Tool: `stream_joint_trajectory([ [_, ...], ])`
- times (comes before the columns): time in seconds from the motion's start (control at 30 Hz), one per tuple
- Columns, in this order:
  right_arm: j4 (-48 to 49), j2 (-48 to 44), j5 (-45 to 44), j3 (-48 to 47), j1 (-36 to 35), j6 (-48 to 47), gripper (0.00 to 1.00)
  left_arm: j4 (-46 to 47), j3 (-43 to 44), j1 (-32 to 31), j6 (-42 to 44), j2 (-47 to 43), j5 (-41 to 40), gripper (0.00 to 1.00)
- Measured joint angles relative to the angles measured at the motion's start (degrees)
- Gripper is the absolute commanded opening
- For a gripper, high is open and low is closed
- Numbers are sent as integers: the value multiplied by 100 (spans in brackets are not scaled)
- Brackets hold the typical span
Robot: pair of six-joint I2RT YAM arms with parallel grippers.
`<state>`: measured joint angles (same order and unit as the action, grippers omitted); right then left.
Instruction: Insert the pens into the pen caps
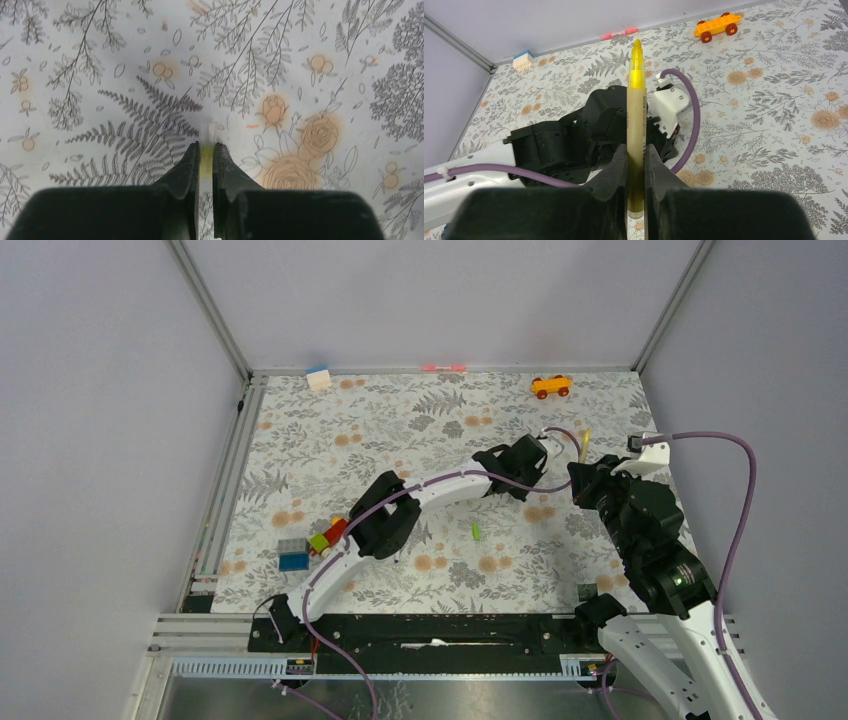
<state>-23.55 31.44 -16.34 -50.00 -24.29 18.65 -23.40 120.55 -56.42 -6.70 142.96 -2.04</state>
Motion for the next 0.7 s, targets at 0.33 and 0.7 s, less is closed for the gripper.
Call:
stream_joint_trajectory([
  [0.33, 85, 0, 258, 72, 0, 127, 0, 503, -2570, 83, -527, -1797, 103, 0],
  [0.7, 699, -33, 1038, 466, 0, 420, 0, 1921, -4878, 584, -1591, -4389, 492, 0],
])
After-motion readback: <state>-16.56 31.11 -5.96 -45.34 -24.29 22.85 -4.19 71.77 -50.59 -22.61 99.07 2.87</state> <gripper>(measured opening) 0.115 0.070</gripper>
